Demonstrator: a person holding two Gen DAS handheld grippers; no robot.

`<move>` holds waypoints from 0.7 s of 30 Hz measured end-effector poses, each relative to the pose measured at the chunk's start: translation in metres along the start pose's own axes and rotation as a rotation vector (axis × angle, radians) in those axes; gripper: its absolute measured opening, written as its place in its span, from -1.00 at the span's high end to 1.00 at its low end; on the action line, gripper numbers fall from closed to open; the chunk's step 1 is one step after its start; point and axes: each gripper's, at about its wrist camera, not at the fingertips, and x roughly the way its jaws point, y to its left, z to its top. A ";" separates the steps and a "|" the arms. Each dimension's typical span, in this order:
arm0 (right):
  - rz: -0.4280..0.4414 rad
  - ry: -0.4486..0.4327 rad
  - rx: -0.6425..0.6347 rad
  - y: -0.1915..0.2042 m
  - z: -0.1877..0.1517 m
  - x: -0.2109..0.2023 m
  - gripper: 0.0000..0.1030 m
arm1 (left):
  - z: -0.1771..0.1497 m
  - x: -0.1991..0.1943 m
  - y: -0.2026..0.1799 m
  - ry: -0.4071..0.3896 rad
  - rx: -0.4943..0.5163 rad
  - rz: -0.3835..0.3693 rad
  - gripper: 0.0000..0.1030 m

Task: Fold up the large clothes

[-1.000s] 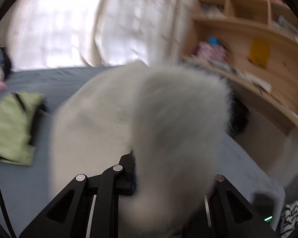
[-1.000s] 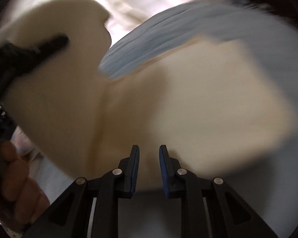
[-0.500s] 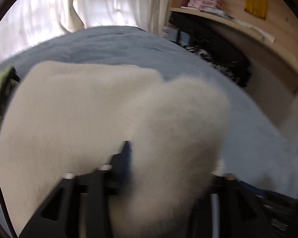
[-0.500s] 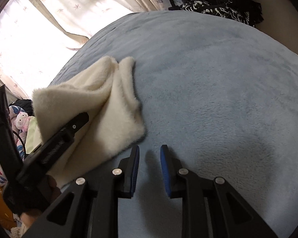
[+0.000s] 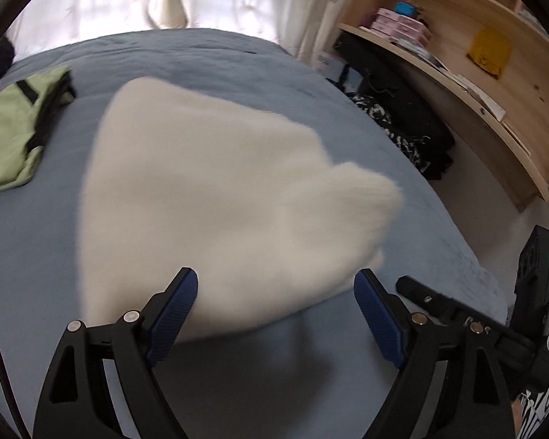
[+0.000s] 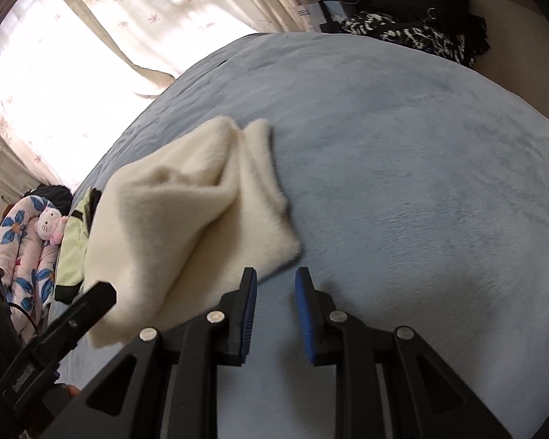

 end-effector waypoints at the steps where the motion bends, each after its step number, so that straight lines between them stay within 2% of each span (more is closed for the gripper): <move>1: 0.002 0.001 -0.005 0.003 -0.001 -0.001 0.51 | -0.001 -0.009 0.007 -0.012 -0.011 0.015 -0.67; 3: 0.004 -0.001 -0.022 0.011 -0.003 -0.003 0.34 | -0.002 -0.018 0.014 -0.032 -0.018 0.061 -0.68; 9: 0.001 0.010 -0.065 0.029 -0.009 -0.011 0.32 | -0.009 -0.036 0.032 -0.038 -0.037 0.115 -0.68; 14: 0.000 0.018 -0.098 0.042 -0.012 -0.018 0.30 | -0.017 -0.049 0.037 -0.034 -0.019 0.190 -0.67; 16: 0.005 0.025 -0.106 0.047 -0.012 -0.020 0.26 | -0.019 -0.049 0.036 -0.030 -0.011 0.205 -0.68; 18: 0.016 0.029 -0.115 0.052 -0.011 -0.025 0.12 | -0.020 -0.049 0.036 -0.026 -0.005 0.213 -0.68; 21: 0.027 0.020 -0.138 0.060 -0.004 -0.033 0.10 | -0.024 -0.051 0.038 -0.021 -0.004 0.212 -0.67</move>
